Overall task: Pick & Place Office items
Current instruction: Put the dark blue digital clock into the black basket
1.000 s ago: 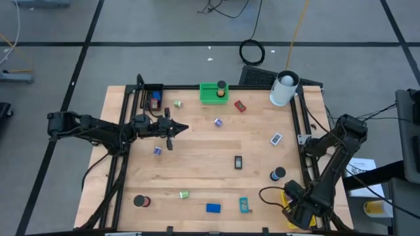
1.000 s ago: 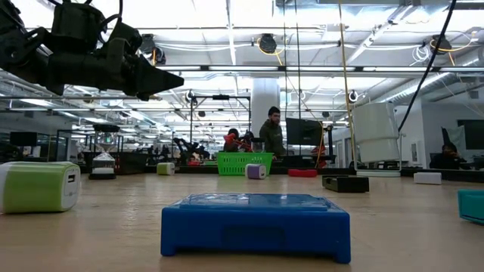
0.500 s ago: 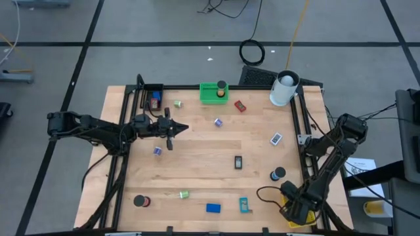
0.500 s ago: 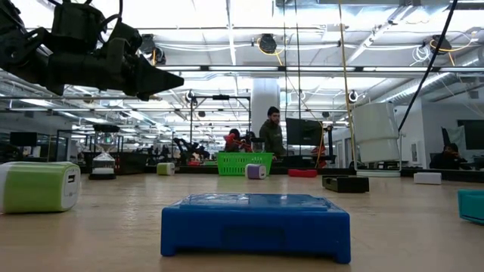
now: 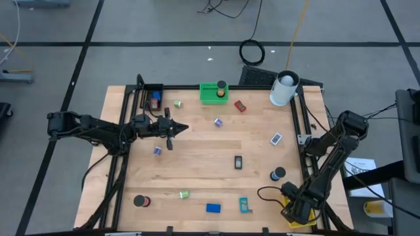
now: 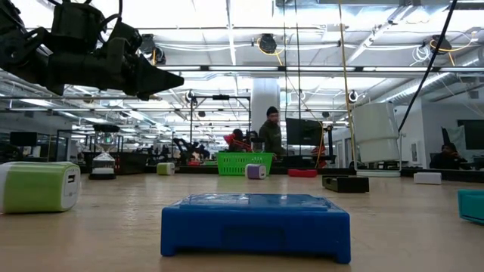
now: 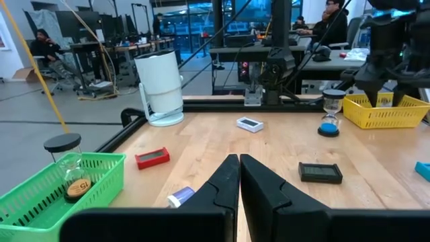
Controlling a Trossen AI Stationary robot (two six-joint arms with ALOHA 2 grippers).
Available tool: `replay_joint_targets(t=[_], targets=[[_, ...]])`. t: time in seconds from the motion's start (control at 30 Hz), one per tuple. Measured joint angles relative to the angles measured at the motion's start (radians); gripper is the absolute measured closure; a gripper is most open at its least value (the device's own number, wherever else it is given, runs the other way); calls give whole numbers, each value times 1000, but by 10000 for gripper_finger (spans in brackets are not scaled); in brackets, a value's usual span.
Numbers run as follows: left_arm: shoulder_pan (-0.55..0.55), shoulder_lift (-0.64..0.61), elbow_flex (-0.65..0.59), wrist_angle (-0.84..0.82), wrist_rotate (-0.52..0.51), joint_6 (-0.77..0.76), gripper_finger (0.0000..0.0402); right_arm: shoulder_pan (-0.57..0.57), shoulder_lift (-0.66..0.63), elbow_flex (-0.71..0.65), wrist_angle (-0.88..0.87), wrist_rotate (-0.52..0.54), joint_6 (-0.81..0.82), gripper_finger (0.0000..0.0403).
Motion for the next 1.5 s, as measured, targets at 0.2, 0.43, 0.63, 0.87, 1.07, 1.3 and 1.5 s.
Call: replay_joint_targets(t=[0.2,0.43,0.63,0.87,1.07,1.3,1.5], targets=[[0,0,0,0,0,0,380,0,-117,0,-10,12,-6,225],[0,0,0,0,0,0,380,-9,-279,0,-147,192,-96,295],[0,0,0,0,0,0,380,-71,-349,0,-181,291,-285,358],[0,0,0,0,0,0,380,-217,-367,0,-167,347,-649,398],[0,0,0,0,0,0,380,-373,-367,0,-64,348,-1037,401],[0,0,0,0,0,0,380,-528,-368,-13,148,495,-1587,399],[0,0,0,0,0,0,380,-653,-368,-176,599,632,-1977,399]])
